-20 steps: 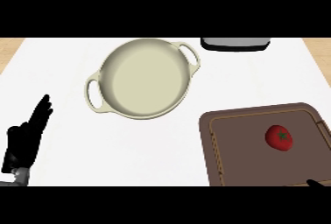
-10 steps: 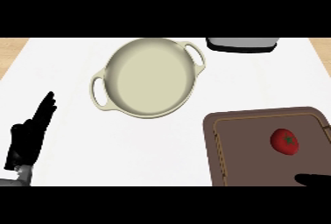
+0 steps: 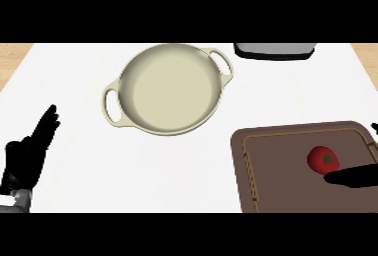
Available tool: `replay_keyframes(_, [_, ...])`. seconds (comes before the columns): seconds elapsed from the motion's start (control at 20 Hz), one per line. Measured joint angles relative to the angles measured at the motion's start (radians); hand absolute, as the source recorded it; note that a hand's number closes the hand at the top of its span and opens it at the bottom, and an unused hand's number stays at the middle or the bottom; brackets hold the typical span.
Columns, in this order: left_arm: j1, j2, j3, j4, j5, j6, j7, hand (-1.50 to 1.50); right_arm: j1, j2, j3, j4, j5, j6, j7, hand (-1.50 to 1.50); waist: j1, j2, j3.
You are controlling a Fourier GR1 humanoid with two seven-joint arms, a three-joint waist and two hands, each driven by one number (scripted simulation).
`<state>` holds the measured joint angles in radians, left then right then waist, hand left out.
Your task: Pick the tomato from the tray and place it in the pot
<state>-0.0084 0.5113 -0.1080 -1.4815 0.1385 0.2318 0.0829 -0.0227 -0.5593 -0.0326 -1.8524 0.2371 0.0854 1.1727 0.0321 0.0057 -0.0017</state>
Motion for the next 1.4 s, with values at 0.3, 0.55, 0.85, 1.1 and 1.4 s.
replay_keyframes(0.3, [0.003,-0.001,0.009,-0.019,-0.004,-0.006,0.02,0.0,-0.1,-0.014,0.037,0.134,-0.021,0.036,0.014,-1.5,-0.005,-0.002,0.0])
replay_keyframes(0.55, [0.035,-0.014,0.014,-0.023,-0.014,-0.01,0.0,0.0,-0.156,-0.006,0.068,0.215,-0.027,0.054,0.015,-1.5,-0.012,-0.004,0.0])
replay_keyframes(0.85, [0.039,-0.018,0.026,-0.035,-0.023,-0.016,0.013,0.0,-0.198,0.029,0.097,0.327,-0.016,0.061,-0.001,-1.5,-0.019,-0.005,0.001])
replay_keyframes(1.1, [0.049,-0.031,0.033,-0.043,-0.033,-0.021,0.012,0.0,-0.241,0.06,0.114,0.402,0.015,0.058,-0.003,-1.5,-0.021,-0.005,0.001])
replay_keyframes(1.4, [0.038,-0.042,0.049,-0.037,-0.051,-0.025,0.025,0.0,-0.212,0.092,0.123,0.438,0.056,0.048,-0.025,-1.5,-0.028,-0.006,0.001])
